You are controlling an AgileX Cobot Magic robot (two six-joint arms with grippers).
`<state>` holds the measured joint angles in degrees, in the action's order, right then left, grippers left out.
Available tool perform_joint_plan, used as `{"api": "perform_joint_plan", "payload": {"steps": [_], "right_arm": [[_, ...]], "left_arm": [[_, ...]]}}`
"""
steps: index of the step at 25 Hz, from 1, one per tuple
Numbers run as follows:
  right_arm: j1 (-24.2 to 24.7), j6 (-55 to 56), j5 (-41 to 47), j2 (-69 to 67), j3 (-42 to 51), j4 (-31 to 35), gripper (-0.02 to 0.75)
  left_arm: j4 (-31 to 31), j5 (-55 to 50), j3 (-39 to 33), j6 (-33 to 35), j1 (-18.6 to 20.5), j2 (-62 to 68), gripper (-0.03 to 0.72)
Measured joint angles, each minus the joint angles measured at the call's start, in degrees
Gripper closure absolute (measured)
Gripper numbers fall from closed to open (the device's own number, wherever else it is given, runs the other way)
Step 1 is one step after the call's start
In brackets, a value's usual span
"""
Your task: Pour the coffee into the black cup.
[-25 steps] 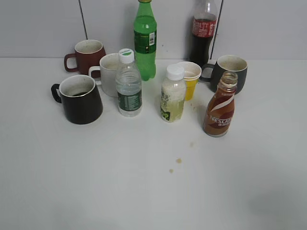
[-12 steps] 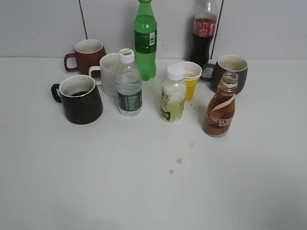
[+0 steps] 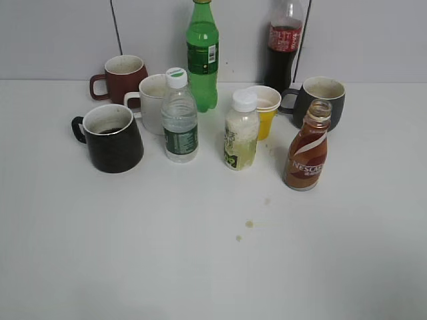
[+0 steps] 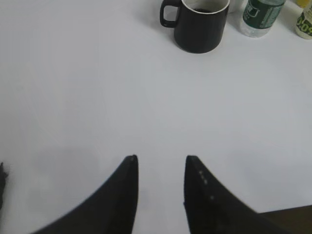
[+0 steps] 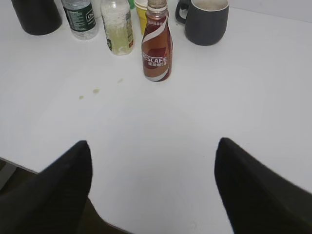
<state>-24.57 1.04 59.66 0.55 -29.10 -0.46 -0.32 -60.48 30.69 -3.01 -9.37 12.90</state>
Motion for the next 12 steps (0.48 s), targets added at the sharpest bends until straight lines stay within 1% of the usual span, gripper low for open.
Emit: {"api": "perform_joint_plan", "payload": {"steps": [4, 6, 11, 12], "right_arm": [[0.06, 0.06, 0.01, 0.00, 0.00, 0.00, 0.153], [1.30, 0.06, 0.01, 0.00, 0.00, 0.46, 0.153], [11.54, 0.06, 0.01, 0.00, 0.00, 0.46, 0.153], [14.20, 0.06, 0.01, 0.00, 0.00, 0.46, 0.153]], "left_arm": [[-0.04, 0.00, 0.00, 0.00, 0.00, 0.00, 0.436], [-0.04, 0.04, 0.00, 0.00, 0.22, 0.00, 0.436], [-0.04, 0.11, 0.00, 0.00, 3.59, -1.45, 0.436], [0.02, 0.11, 0.00, 0.00, 4.11, -2.43, 0.436]]}}
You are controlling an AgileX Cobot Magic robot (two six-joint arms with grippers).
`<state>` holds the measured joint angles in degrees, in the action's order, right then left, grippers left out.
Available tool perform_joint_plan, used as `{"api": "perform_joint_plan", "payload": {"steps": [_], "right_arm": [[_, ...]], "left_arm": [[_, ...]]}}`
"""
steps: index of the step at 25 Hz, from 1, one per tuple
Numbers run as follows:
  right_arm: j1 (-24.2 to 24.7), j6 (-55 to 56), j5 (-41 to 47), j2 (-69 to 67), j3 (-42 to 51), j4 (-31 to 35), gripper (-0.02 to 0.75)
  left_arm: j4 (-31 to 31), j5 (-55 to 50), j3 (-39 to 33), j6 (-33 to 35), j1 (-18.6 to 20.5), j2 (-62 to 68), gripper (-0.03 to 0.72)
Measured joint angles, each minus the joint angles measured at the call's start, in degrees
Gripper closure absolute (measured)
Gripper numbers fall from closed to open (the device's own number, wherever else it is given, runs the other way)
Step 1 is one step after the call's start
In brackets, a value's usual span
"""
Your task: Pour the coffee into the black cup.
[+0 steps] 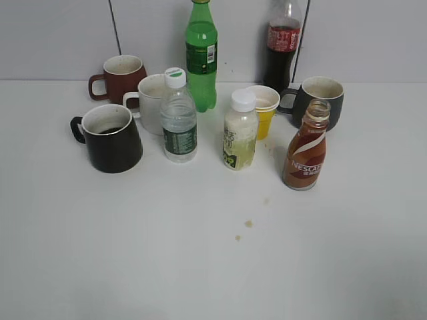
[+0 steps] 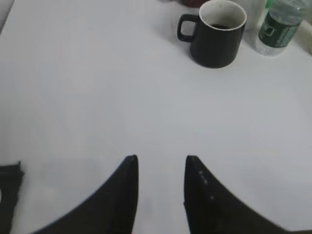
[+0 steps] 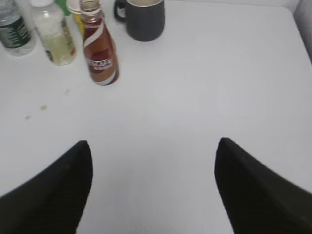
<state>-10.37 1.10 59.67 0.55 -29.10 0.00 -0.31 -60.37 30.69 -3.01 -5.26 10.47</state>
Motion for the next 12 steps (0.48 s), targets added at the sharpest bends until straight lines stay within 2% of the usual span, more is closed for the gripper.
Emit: {"api": "perform_joint_plan", "payload": {"steps": [3, 5, 12], "right_arm": [[5.59, -0.06, 0.00, 0.00, 0.00, 0.00, 0.153], [7.35, -0.06, 0.00, 0.00, 0.00, 0.00, 0.153], [8.19, -0.06, -0.02, 0.00, 0.00, 0.00, 0.153]], "left_arm": [[0.31, 0.06, 0.00, 0.00, 0.98, -3.49, 0.436], [0.31, 0.06, 0.00, 0.00, 1.53, -6.45, 0.436], [0.31, 0.08, 0.00, 0.00, 1.94, -10.84, 0.437]]}}
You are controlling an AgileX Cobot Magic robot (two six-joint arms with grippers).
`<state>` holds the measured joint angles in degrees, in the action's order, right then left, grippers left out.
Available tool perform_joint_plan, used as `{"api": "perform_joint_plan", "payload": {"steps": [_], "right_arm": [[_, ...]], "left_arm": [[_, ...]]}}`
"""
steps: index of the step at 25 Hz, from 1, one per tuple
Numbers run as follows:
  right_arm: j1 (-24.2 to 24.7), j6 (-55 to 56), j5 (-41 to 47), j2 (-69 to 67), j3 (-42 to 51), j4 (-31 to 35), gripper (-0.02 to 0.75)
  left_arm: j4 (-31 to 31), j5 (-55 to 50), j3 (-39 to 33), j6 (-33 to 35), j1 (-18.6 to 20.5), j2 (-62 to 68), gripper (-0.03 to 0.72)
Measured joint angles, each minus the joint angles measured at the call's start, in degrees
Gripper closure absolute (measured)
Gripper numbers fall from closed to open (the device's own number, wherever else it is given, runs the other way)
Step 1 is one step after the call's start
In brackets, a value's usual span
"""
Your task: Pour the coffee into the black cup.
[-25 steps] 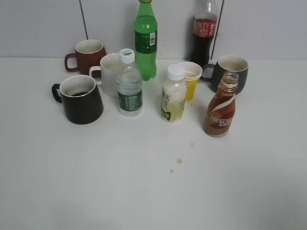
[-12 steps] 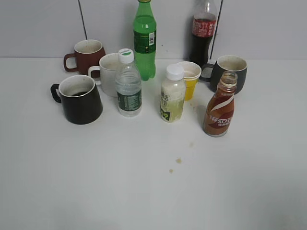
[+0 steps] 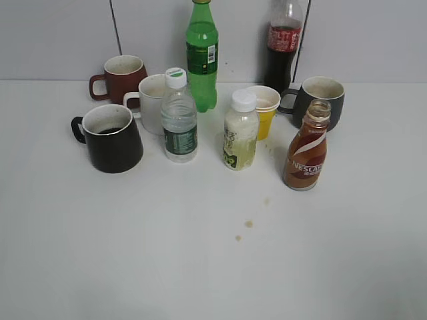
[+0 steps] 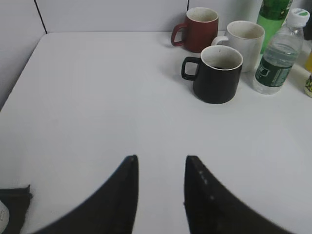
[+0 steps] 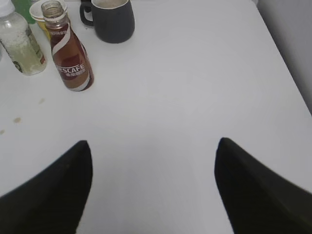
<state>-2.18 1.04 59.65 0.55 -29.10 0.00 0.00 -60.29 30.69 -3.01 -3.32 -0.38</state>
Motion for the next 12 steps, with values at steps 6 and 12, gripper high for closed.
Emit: {"api": "perform_joint_plan", "payload": {"steps": [6, 12], "right_arm": [[0.00, 0.06, 0.00, 0.00, 0.00, 0.35, 0.153], [0.00, 0.06, 0.00, 0.00, 0.00, 0.00, 0.153]], "left_arm": [[0.00, 0.00, 0.00, 0.00, 0.00, 0.00, 0.437], [0.00, 0.00, 0.00, 0.00, 0.00, 0.00, 0.437]]}}
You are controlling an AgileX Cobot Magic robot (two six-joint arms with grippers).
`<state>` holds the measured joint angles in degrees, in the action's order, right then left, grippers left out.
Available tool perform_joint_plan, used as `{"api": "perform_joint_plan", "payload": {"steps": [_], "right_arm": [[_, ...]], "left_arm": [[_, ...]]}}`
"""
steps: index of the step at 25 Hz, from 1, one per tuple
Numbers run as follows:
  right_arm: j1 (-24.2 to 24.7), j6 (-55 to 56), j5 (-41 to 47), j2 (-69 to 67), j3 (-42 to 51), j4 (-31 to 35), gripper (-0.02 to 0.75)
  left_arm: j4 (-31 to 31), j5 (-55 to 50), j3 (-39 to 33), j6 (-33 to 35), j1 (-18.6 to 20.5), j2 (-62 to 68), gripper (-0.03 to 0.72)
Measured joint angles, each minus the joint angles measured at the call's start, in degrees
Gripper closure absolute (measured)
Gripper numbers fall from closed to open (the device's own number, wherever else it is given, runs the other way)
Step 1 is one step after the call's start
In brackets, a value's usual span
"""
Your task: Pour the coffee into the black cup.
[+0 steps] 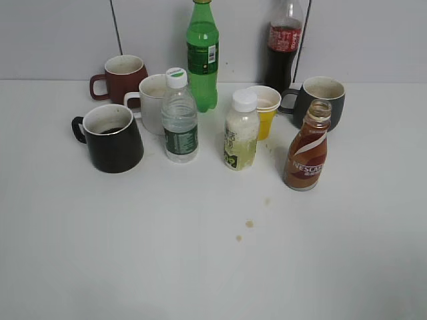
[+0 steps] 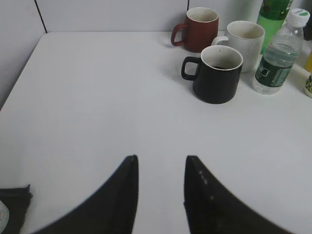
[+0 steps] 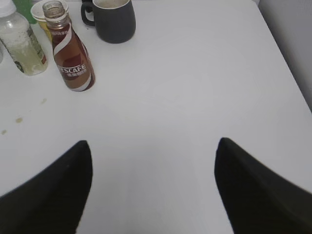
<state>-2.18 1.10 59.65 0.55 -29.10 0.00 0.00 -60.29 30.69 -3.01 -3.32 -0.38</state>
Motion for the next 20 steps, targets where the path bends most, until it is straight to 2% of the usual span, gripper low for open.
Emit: {"api": "perform_joint_plan", "payload": {"steps": [20], "right_arm": [[0.00, 0.08, 0.00, 0.00, 0.00, 0.35, 0.154]], "left_arm": [[0.00, 0.00, 0.00, 0.00, 0.00, 0.00, 0.437]]}}
